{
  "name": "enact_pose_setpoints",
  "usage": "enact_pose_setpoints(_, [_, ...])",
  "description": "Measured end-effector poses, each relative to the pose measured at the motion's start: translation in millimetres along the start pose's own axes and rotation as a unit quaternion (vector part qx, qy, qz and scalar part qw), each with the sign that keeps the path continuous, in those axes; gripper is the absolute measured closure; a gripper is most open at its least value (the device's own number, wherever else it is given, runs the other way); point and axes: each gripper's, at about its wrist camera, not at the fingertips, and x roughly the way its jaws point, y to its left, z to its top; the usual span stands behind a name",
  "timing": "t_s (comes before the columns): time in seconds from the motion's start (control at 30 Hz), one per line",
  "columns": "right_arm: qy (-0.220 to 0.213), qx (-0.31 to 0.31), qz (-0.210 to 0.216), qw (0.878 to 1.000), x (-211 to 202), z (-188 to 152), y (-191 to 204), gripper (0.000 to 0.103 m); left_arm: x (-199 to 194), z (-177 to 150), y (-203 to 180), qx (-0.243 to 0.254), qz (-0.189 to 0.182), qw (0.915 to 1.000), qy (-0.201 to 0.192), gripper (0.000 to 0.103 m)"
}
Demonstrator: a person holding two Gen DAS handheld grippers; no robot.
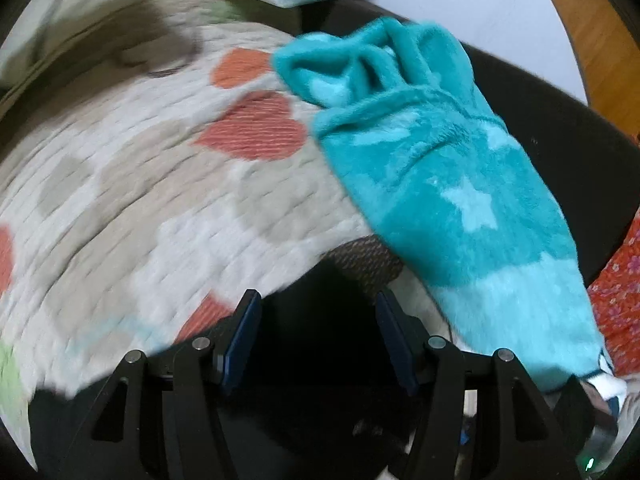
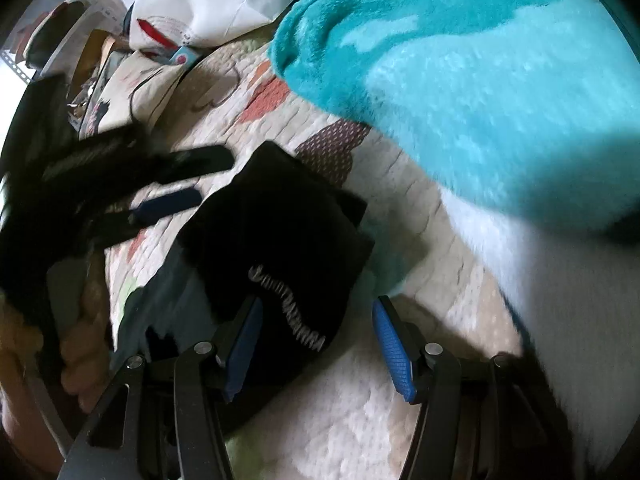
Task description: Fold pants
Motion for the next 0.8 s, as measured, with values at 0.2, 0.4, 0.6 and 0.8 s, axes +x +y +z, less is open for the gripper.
enact_pose_setpoints(0.2, [-0.024,0.009,-0.007,1.0,11,10,3,0.041,38,11,-20,0.057,0.022,0.9971,0.045,0.046])
enact_pose_setpoints(0.4, [0.007,-0.006,0.03,0.999,14,13,9,0.071,17,5,-25,0.067,0.022,0.9972,0.027,0.09])
enact_pose_setpoints(0.6, [-0.004,-0.047,0.068,0.997,-5,13,32,0.081,-42,-9,-14,0.037,0.003,0.999,-0.026,0.09])
enact_pose_setpoints(0.8, [-0.021,-0.144,0.098,0.984,-36,-3,74,0.083,-104,-33,18,-0.023,-0.025,0.9966,-0.075,0.09])
